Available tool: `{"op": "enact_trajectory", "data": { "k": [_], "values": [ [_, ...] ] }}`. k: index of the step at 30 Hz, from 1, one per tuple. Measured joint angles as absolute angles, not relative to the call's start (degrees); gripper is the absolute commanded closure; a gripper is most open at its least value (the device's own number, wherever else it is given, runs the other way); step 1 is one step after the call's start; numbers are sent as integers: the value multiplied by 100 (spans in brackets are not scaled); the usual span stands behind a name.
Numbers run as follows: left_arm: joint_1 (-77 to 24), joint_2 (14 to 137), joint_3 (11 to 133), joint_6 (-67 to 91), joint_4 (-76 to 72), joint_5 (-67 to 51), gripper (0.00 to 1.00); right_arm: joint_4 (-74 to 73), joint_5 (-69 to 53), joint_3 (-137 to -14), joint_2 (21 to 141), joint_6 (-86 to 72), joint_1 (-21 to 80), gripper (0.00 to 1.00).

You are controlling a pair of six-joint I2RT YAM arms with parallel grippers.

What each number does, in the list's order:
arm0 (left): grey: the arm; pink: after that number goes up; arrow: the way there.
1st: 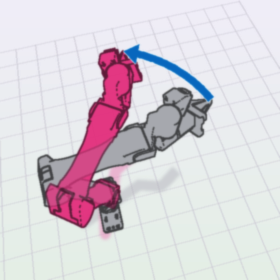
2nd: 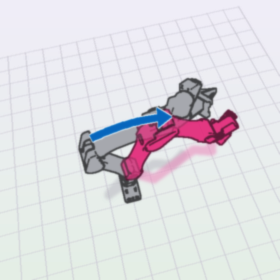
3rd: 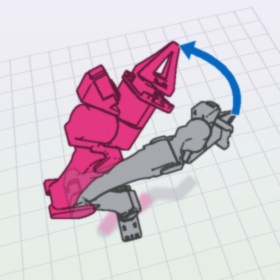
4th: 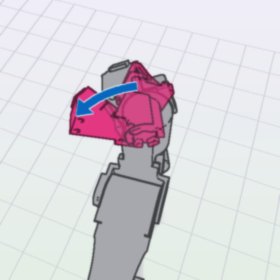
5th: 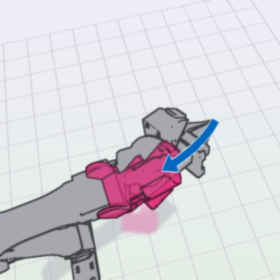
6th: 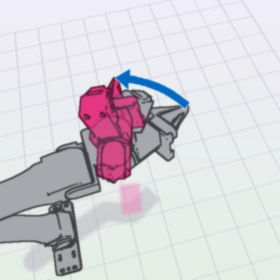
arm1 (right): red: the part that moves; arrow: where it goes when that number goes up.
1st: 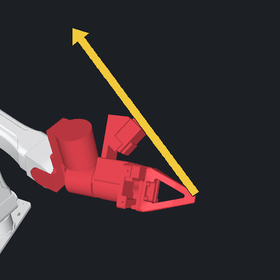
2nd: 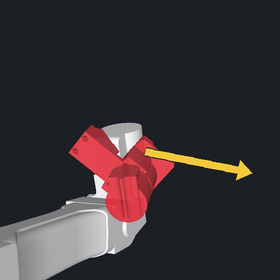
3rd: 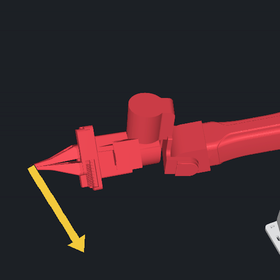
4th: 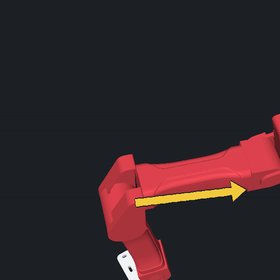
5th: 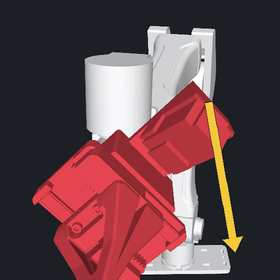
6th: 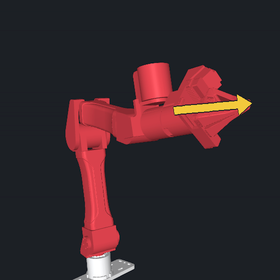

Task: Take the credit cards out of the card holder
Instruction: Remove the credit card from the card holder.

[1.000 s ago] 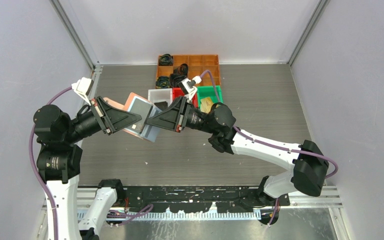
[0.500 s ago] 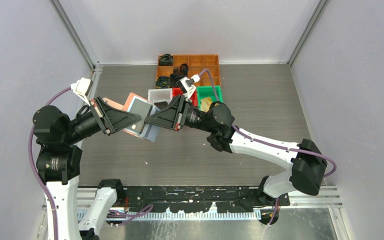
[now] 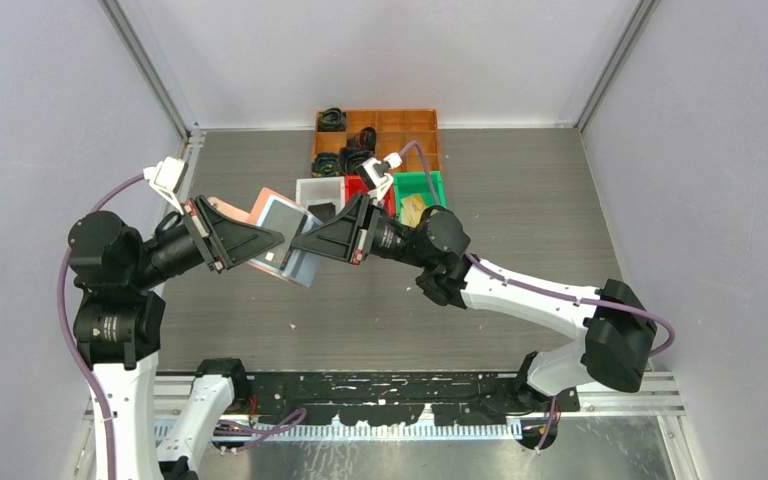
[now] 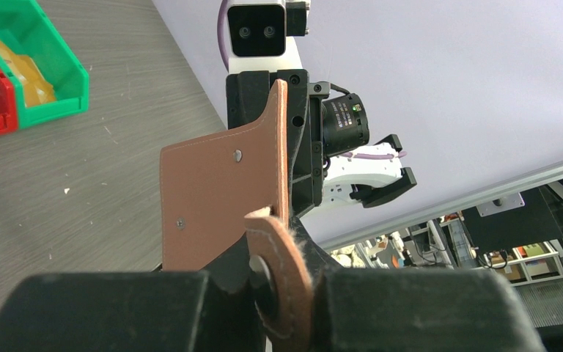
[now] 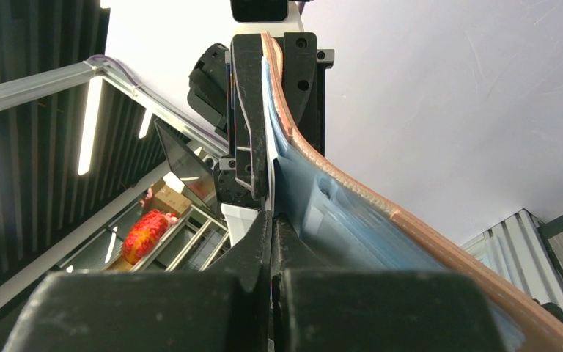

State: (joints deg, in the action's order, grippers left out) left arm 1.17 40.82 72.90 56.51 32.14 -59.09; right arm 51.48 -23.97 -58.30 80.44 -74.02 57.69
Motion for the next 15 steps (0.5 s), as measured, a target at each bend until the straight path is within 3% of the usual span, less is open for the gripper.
{"op": "enact_trajectory", "data": {
  "k": [8, 13, 15],
  "values": [
    [115, 4086, 7293, 5629, 3297, -5793, 88, 5085, -2349, -5638, 7896, -7317, 5769, 99],
    [113, 4086, 7293, 5623, 3301, -5763, 95, 5026, -2340, -5631, 7859, -7251, 5769, 99],
    [113, 4086, 7293, 5605, 3310, -5754, 99, 5019, -2340, -5631, 7859, -7238, 5769, 91]
  ]
}}
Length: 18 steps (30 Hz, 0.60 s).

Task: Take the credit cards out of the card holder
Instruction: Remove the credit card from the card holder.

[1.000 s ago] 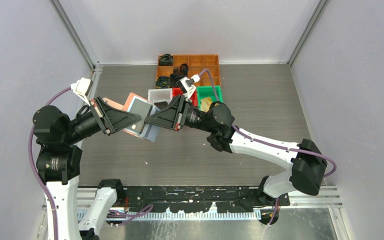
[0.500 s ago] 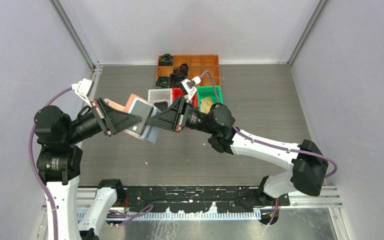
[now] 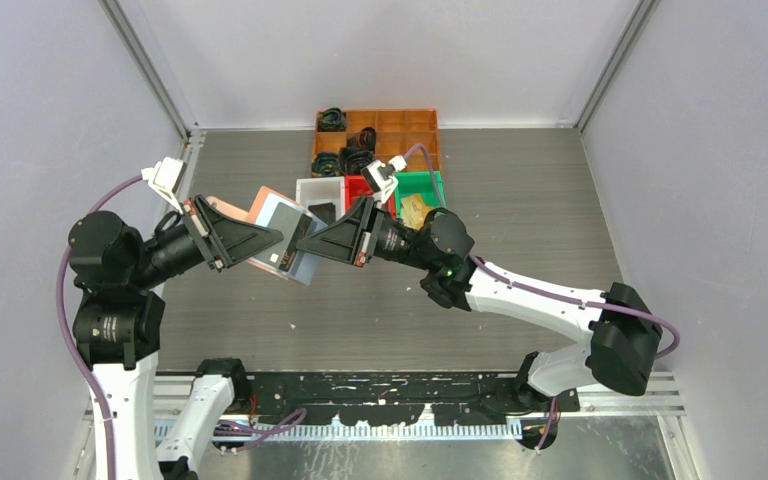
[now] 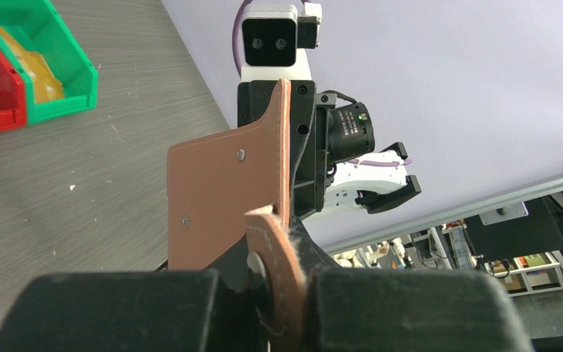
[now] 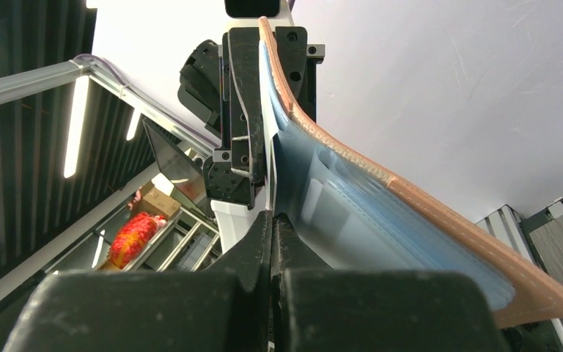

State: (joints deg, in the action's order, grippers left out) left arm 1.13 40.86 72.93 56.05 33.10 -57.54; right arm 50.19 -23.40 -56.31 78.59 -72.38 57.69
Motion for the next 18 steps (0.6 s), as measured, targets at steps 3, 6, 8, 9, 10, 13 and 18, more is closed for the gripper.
{"op": "enact_trajectory", "data": {
  "k": [3, 6, 8, 9, 10, 13, 18],
  "values": [
    [113, 4084, 7295, 5520, 3336, -5739, 100, 5004, -2338, -5629, 7859, -7227, 5769, 74],
    [113, 4077, 7314, 5441, 3339, -5677, 100, 4987, -2324, -5623, 7865, -7277, 5776, 66],
    [115, 4062, 7317, 5363, 3354, -5649, 100, 5041, -2316, -5623, 7881, -7317, 5780, 66],
    [115, 4053, 7317, 5345, 3358, -5647, 100, 5089, -2318, -5627, 7905, -7349, 5780, 67],
    [115, 4045, 7317, 5325, 3371, -5638, 100, 5140, -2318, -5649, 7946, -7384, 5780, 67],
    [115, 4034, 7317, 5240, 3413, -5610, 100, 5256, -2322, -5714, 8082, -7481, 5780, 70],
    [115, 4029, 7319, 5142, 3479, -5590, 100, 5358, -2322, -5769, 8219, -7612, 5780, 86]
  ]
}}
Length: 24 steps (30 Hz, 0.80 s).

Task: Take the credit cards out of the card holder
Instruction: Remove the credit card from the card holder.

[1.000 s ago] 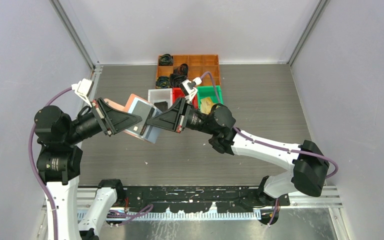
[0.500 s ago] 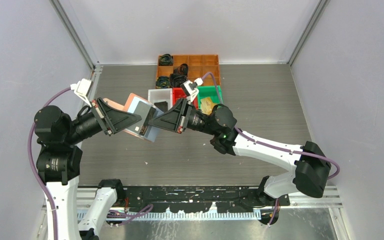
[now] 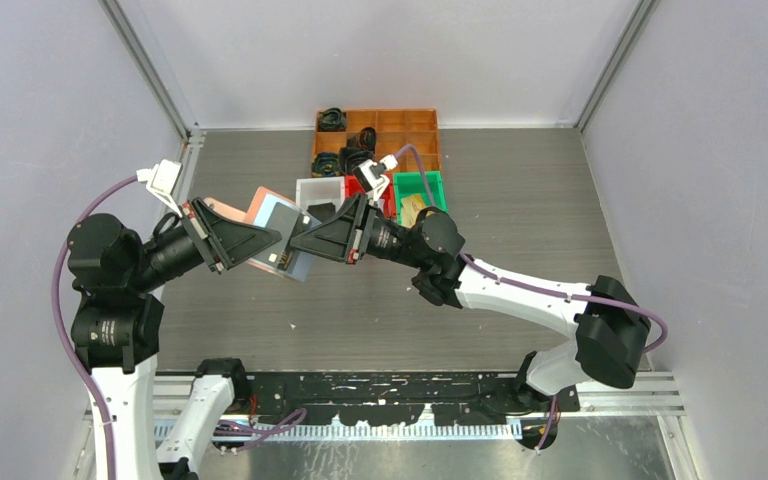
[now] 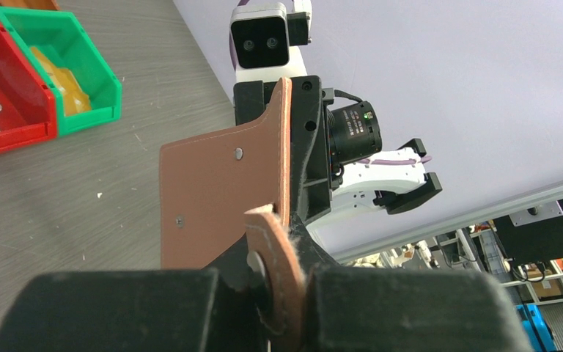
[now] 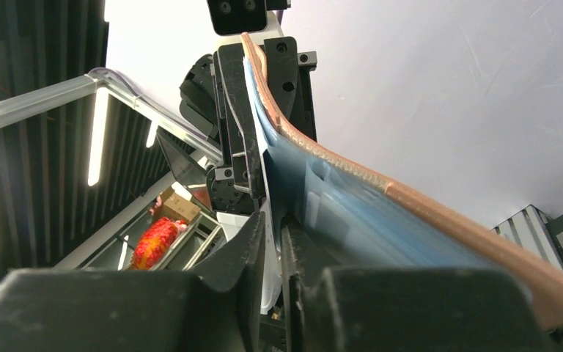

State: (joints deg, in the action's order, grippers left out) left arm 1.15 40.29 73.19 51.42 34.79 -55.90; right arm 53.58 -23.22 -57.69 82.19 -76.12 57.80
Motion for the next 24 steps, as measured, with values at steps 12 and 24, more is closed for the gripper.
{"op": "enact_trajectory", "data": {
  "k": [12, 24],
  "values": [
    [113, 4034, 7446, 4893, 3767, -5544, 100, 5271, -2255, -5148, 7690, -7422, 5791, 99],
    [113, 4130, 7894, 4239, 3935, -5533, 100, 2569, -2427, -4657, 5767, -6329, 4877, 100]
  ]
}}
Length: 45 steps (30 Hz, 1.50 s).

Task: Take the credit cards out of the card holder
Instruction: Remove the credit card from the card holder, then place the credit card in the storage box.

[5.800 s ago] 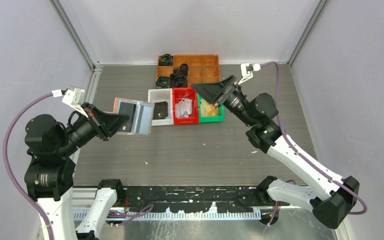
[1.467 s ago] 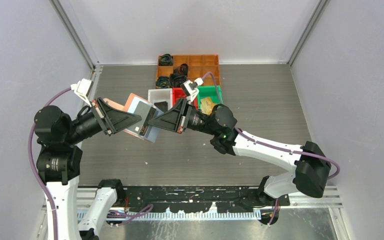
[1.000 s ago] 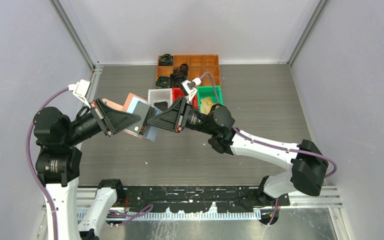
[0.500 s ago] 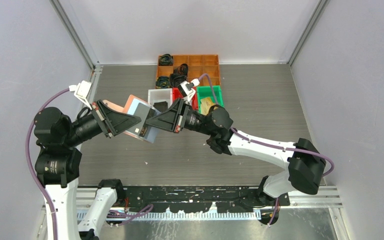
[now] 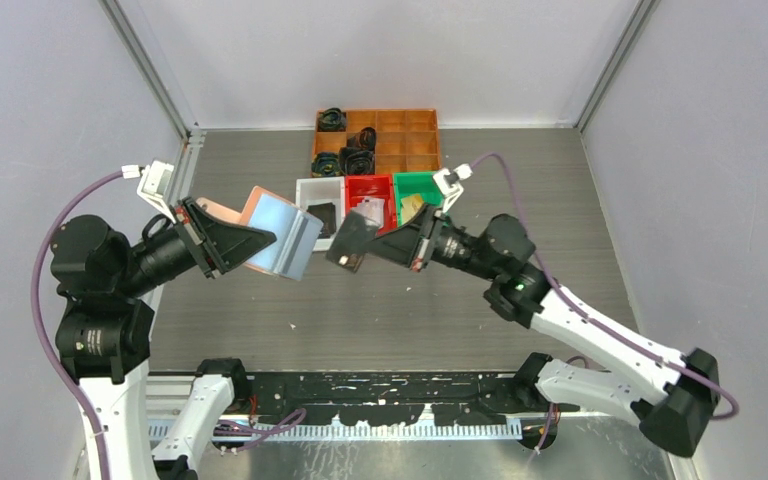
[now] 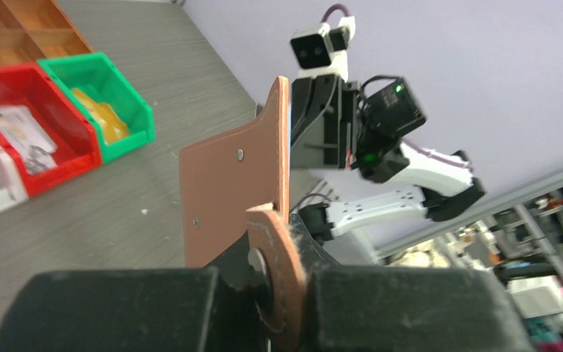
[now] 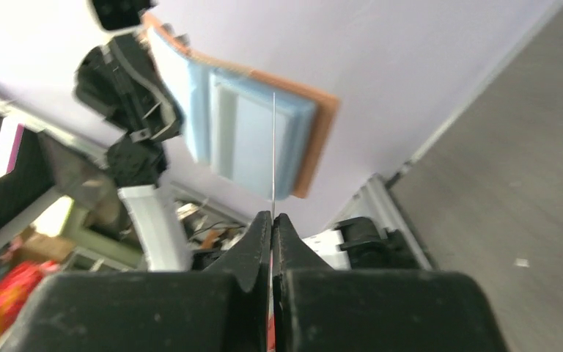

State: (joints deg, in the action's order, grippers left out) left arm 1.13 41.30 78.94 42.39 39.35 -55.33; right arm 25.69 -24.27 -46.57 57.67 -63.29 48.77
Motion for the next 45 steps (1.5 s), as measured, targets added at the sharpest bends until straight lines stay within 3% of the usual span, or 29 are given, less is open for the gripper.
{"op": "enact_trajectory", "data": {
  "k": [4, 9, 18, 26, 42, 43, 45],
  "values": [
    [113, 4130, 8138, 3369, 4254, -5524, 100, 1297, -2364, -4934, 5380, -5734, 4276, 100],
    [113, 4062, 8388, 1708, 5118, -5371, 100, -91, -2246, -6066, 6250, -4827, 4101, 99],
    [113, 4010, 8409, -668, 6794, -4982, 100, -1577, -1911, -8676, 9677, -3610, 4073, 99],
    [113, 3691, 8399, -1850, 7524, -4757, 100, -2764, -1441, -11397, 12700, -3017, 4069, 99],
    [113, 3691, 7878, -2392, 7745, -4753, 100, -2679, -1251, -12195, 13753, -3033, 4064, 99],
    [113, 3691, 7870, -2423, 7752, -4755, 100, -2644, -1258, -12195, 13778, -3035, 4066, 97],
    [113, 3691, 7848, -2460, 7758, -4753, 100, -2569, -1269, -12193, 13828, -3041, 4075, 82]
  ]
}}
